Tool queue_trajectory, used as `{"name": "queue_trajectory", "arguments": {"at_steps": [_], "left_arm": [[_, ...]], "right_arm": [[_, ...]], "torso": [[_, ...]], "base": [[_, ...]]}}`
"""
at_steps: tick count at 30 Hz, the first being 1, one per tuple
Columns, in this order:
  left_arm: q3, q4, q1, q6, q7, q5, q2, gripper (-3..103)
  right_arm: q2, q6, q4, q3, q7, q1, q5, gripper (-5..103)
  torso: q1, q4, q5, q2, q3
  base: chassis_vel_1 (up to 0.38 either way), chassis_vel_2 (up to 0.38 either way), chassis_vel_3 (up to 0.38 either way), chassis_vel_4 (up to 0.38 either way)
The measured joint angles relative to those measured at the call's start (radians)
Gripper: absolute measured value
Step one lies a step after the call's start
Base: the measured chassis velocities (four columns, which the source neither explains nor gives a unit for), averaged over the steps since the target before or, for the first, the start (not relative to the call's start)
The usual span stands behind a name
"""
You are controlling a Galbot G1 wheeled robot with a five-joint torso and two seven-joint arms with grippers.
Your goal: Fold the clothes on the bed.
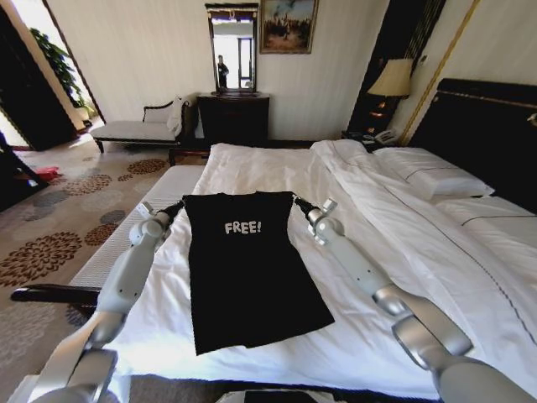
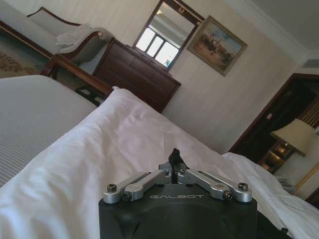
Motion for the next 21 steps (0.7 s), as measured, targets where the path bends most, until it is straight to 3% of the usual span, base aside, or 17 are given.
{"name": "queue_trajectory", "arguments": {"at_steps": [2,5,8,10,12,15,21], "left_arm": [[-0.031,-0.109,0.100,0.001,-0.001,-0.039,0.059,0],[-0.058,-0.168,0.167,0.001,-0.002,-0.062,0.092,0],[-0.122,-0.323,0.347,0.014,-0.003,-0.100,0.160,0],[-0.131,-0.354,0.384,0.015,-0.002,-0.101,0.175,0],[-0.160,-0.440,0.495,0.014,0.006,-0.081,0.212,0],[-0.177,-0.482,0.552,0.013,0.007,-0.073,0.222,0],[-0.262,-0.613,0.782,0.010,0.008,-0.050,0.256,0]], "right_arm": [[-0.069,-0.022,0.125,0.002,0.038,-0.069,0.024,0],[-0.108,-0.031,0.192,0.013,0.058,-0.114,0.038,0],[-0.168,-0.035,0.302,0.052,0.099,-0.211,0.057,0],[-0.179,-0.034,0.325,0.059,0.107,-0.232,0.060,0],[-0.212,-0.028,0.401,0.081,0.128,-0.314,0.061,0],[-0.226,-0.025,0.442,0.092,0.137,-0.365,0.060,0],[-0.275,-0.005,0.555,0.146,0.179,-0.536,0.043,0]], "torso": [[0.000,0.0002,0.0003,0.000,0.000],[0.000,0.0006,0.0000,0.000,0.000],[0.000,0.0011,-0.0003,0.000,0.000],[0.000,0.0010,0.0001,0.000,0.000],[0.000,0.0007,0.0002,0.000,0.000],[0.000,0.0005,0.0003,0.000,0.000],[0.000,0.0008,-0.0001,0.000,0.000]], "base": [[0.000,0.000,0.000,0.000],[0.000,0.000,0.000,0.000],[0.000,0.000,0.000,0.000],[0.000,0.000,0.000,0.000],[0.000,0.000,0.000,0.000],[0.000,0.000,0.000,0.000],[0.000,0.000,0.000,0.000]]}}
